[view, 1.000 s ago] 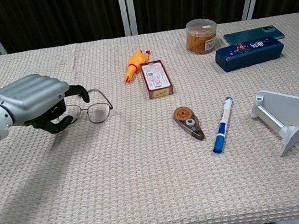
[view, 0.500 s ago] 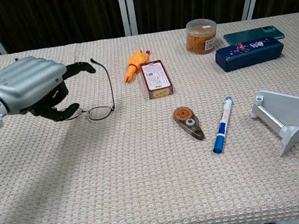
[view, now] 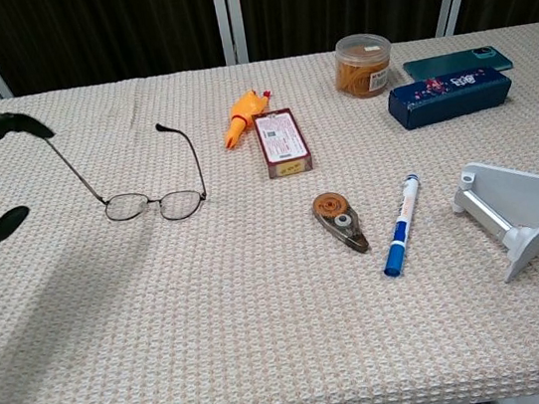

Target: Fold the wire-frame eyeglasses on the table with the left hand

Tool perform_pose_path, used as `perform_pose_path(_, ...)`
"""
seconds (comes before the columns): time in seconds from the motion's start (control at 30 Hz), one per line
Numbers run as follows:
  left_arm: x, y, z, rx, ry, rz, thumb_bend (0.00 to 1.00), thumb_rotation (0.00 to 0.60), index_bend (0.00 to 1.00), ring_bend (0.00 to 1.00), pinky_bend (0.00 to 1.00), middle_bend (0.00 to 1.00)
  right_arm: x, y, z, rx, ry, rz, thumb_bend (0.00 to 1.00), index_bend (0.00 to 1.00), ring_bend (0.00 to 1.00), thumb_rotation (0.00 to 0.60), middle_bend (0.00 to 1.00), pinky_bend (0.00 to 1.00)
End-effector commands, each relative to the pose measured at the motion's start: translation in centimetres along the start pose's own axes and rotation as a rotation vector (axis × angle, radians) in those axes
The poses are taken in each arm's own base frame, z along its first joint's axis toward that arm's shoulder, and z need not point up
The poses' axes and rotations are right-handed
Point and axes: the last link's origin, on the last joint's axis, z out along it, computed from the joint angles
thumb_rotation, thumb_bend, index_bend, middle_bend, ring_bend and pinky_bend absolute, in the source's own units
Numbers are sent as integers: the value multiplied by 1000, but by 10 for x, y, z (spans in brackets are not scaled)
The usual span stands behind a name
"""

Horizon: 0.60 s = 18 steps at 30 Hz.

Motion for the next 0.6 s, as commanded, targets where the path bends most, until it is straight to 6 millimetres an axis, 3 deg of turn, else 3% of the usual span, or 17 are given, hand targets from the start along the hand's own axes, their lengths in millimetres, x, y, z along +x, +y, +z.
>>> perform_pose_path(0.03,-5,-24,-17,53,-37,9,338,557,275,745,852,877,1,-2,0,6,2,2,477,0,0,600,0,0)
perform_pose_path(0.2,-16,-51,-7,159,-107,-14,368,555,201,746,852,878,0,-6,-1,14,-1,9,477,0,0,600,0,0)
perform_pose_path(0.33,-24,-55,13,179,-131,-46,416,585,130,755,854,888,1,-7,-2,13,0,8,477,0,0,600,0,0)
perform_pose_path(0.5,-31,-52,33,199,-115,-54,641,600,77,828,893,964,4,-8,-2,11,5,1,477,0,0,600,0,0)
perform_pose_path(0.6,-34,-49,42,204,-110,-50,714,600,73,839,901,977,6,-7,-2,7,7,-3,477,0,0,600,0,0)
